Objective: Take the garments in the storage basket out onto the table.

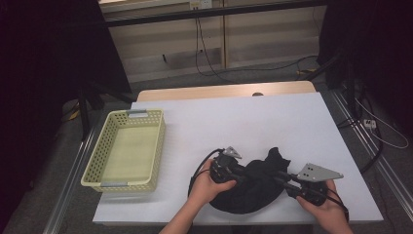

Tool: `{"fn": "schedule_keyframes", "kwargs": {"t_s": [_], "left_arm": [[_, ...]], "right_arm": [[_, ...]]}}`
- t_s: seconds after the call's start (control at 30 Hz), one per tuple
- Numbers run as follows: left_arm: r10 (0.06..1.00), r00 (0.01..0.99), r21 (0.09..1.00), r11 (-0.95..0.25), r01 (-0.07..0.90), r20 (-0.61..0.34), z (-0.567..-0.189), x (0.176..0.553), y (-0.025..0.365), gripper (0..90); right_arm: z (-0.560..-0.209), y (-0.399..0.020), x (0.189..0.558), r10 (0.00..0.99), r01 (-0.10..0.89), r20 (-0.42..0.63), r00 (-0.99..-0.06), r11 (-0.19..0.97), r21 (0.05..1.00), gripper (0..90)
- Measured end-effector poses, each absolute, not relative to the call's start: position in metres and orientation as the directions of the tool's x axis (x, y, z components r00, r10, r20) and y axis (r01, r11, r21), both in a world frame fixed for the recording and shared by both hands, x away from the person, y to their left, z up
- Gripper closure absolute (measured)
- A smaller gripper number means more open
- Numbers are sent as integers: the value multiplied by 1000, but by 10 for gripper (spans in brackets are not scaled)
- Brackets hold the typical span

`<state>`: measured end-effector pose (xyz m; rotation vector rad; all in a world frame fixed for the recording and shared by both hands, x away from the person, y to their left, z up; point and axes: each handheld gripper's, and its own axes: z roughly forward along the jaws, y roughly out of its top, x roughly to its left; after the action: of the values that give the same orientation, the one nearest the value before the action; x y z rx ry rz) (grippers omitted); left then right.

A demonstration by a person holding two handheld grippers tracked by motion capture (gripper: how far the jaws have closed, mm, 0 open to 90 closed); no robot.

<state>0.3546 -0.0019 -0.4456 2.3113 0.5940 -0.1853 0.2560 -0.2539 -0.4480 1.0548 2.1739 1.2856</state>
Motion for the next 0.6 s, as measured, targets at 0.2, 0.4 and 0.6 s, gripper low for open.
{"fn": "schedule_keyframes", "kwargs": {"t_s": [0.2,0.4,0.6], "left_arm": [[367,889,612,-647,454,-272,-443,350,-9,774],[393,873,660,-579,478,-288,-426,359,8,804],[456,846,722,-483,496,-276,-395,369,42,806]], "right_arm": [[-449,-250,254,781,386,7,-625,301,872,756],[-439,-242,263,775,357,-7,-632,299,885,765],[-424,-229,281,768,294,-23,-641,273,916,771]]}}
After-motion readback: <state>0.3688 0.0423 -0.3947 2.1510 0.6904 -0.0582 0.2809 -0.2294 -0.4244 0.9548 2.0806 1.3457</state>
